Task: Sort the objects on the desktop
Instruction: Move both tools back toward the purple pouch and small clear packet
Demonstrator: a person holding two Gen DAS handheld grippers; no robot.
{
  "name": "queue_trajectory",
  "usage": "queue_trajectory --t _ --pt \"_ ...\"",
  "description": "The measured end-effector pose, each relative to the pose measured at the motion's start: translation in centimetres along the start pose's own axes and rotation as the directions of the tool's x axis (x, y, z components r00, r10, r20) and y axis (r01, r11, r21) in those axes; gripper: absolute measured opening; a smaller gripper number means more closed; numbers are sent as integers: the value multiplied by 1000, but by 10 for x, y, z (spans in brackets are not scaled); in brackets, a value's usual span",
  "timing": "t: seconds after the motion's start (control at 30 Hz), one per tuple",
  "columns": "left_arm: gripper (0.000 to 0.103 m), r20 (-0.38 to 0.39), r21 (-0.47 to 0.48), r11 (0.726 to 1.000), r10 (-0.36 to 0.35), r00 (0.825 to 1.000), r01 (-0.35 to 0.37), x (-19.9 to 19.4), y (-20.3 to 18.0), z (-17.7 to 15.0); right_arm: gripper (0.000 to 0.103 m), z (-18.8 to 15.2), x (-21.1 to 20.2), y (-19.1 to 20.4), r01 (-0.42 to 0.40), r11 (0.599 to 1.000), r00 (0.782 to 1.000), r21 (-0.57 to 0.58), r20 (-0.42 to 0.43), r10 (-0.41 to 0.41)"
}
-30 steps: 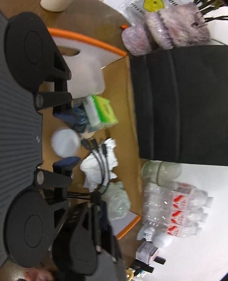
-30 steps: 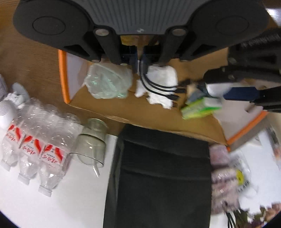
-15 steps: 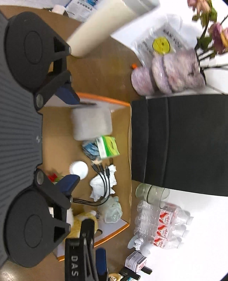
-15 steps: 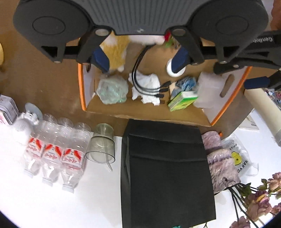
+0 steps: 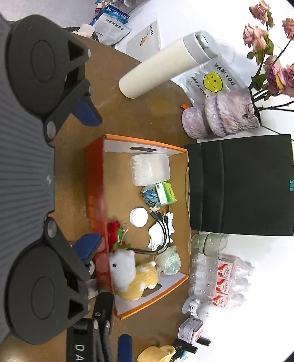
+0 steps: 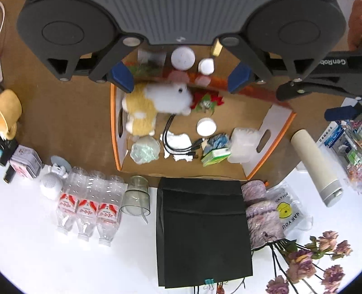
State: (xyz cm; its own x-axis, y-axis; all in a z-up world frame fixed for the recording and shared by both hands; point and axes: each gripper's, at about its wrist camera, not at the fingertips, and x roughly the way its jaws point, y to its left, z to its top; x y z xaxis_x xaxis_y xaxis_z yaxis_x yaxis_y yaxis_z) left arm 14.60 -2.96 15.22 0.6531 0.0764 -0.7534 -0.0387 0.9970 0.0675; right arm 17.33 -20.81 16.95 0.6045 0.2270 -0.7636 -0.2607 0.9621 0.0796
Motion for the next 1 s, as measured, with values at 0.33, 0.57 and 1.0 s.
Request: queue_trajectory --t 0.33,0.57,1.0 --pt "103 204 -58 998 30 979 -18 -42 3 -66 94 -68 -36 3 -77 996 980 49 187 67" --pt "103 281 3 1000 9 960 -10 -50 4 -154 94 -152 -45 11 5 1000 964 22 265 -10" --pt "103 200 -66 996 -46 979 61 -46 24 -254 96 -273 -53 21 -5 999 963 48 270 -8"
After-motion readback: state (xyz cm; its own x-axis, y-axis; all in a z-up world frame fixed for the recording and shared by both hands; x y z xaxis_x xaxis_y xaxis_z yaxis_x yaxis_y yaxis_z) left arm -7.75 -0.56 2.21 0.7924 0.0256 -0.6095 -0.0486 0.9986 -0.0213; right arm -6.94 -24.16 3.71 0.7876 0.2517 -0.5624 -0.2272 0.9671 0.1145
